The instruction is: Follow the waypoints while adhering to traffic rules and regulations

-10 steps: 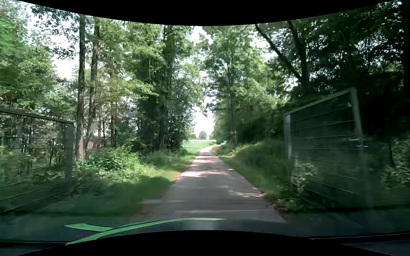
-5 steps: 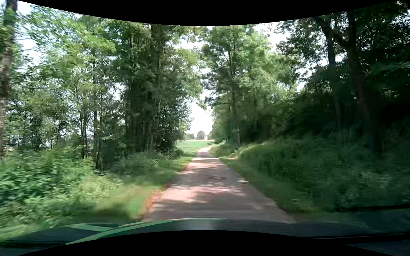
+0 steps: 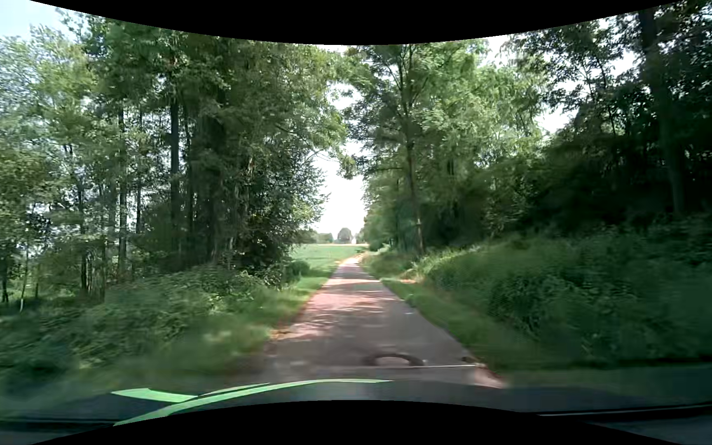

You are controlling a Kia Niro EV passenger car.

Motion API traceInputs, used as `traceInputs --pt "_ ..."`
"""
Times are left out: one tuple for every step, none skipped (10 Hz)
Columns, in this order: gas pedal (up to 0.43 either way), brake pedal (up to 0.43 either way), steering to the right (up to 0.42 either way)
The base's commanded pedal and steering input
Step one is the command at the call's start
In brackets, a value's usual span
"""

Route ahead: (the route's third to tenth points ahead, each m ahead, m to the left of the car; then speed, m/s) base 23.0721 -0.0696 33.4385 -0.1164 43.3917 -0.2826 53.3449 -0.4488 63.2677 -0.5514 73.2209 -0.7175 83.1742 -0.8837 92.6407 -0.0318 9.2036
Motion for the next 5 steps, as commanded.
traceInputs --pt "0.150 0.000 0.004" --pt "0.150 0.000 0.004" --pt "0.150 0.000 0.002" --pt "0.150 0.000 -0.003" --pt "0.150 0.000 -0.006"
